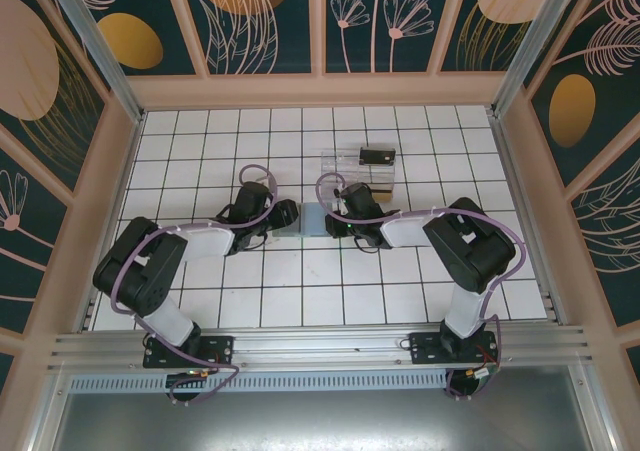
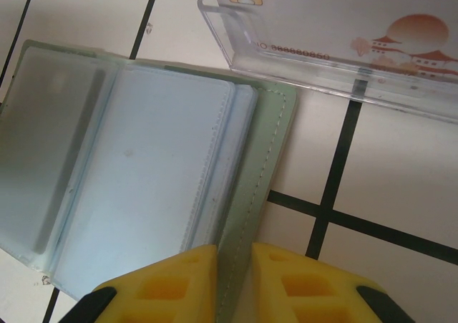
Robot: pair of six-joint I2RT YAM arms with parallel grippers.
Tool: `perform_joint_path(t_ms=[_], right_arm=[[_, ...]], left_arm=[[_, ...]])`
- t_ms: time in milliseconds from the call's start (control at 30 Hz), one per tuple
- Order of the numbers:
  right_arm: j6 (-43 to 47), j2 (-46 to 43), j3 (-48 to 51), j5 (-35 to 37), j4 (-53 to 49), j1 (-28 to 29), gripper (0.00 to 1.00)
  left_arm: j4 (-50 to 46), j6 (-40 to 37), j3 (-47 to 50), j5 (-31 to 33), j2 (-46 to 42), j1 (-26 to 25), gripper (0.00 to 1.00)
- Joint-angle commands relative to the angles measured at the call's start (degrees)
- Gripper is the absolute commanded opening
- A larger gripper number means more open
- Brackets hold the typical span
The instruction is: Take the credit cards out of the card holder
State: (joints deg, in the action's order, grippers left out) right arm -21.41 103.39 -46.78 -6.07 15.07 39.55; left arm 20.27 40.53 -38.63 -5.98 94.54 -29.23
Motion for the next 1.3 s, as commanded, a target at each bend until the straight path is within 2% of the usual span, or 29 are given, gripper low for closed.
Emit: perform_joint_path(t_ms=[0, 300, 800, 967, 1267], right_arm=[[-0.39, 2.12, -1.11, -0.70, 0.02, 1.06, 0.22], [-0.39, 2.41, -1.20, -0.77, -0.04, 1.05, 0.22], [-0.62, 2.62, -1.20, -0.88, 0.22, 1.05, 0.22], [-0.61, 2.65, -1.12, -0.83, 0.22, 1.05, 0.22], [-0.63, 2.67, -0.94, -0.70, 0.22, 1.06, 0.22]], left_arm=[[-1.03, -1.02, -1.37, -0.70, 1.76, 0.10, 0.57], [-1.22, -0.72, -1.20, -0.35, 1.90, 0.14, 0.56], [1.39, -0.35, -0.92, -7.00, 2.81, 0.14, 0.56], [2.27, -0.43, -0.90, -9.09, 2.47, 0.14, 0.60], [3.24, -0.24, -1.05, -11.45, 2.49, 0.06, 0.61]])
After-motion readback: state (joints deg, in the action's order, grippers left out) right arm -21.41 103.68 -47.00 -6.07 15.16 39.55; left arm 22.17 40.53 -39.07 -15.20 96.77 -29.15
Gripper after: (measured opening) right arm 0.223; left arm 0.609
